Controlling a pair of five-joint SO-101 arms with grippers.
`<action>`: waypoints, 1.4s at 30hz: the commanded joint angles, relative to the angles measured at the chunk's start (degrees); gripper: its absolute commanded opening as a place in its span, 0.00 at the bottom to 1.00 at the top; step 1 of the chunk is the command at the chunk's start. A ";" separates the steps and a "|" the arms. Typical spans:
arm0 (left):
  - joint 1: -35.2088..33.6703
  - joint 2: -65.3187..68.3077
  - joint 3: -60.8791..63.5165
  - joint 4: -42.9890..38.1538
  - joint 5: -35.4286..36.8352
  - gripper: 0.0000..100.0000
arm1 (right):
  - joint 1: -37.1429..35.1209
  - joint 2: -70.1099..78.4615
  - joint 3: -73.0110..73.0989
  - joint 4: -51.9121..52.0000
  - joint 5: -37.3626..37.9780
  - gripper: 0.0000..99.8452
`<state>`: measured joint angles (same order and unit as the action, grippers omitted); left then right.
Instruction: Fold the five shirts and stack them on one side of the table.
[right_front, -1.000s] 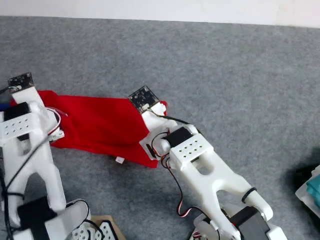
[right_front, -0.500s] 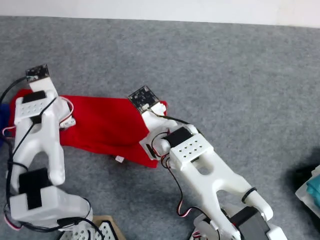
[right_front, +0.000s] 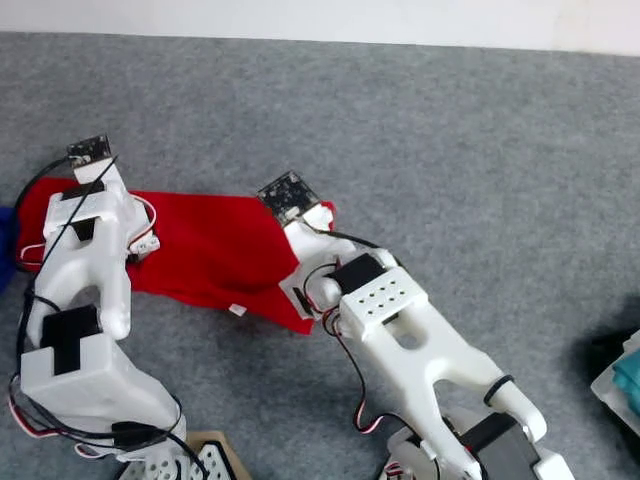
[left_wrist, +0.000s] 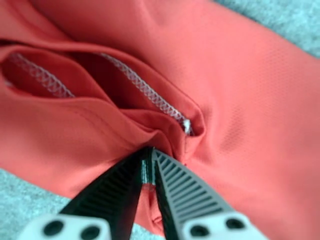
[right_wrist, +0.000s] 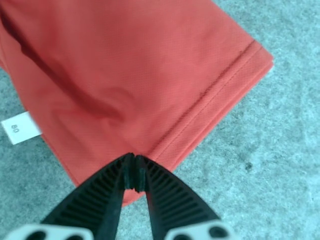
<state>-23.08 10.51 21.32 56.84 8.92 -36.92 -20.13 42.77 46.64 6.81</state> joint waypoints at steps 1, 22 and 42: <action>0.22 -8.84 -0.92 0.97 0.26 0.01 | 4.26 -0.92 -1.10 -1.01 -7.47 0.09; -13.49 -35.91 -1.45 13.80 0.09 0.01 | 5.58 18.33 -8.92 -9.98 -14.68 0.22; -21.58 -35.91 -0.92 13.80 0.09 0.01 | 1.10 34.33 -24.04 -5.67 -16.09 0.01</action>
<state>-43.12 -23.34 21.41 70.64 8.92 -33.67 14.15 21.05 38.99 -9.01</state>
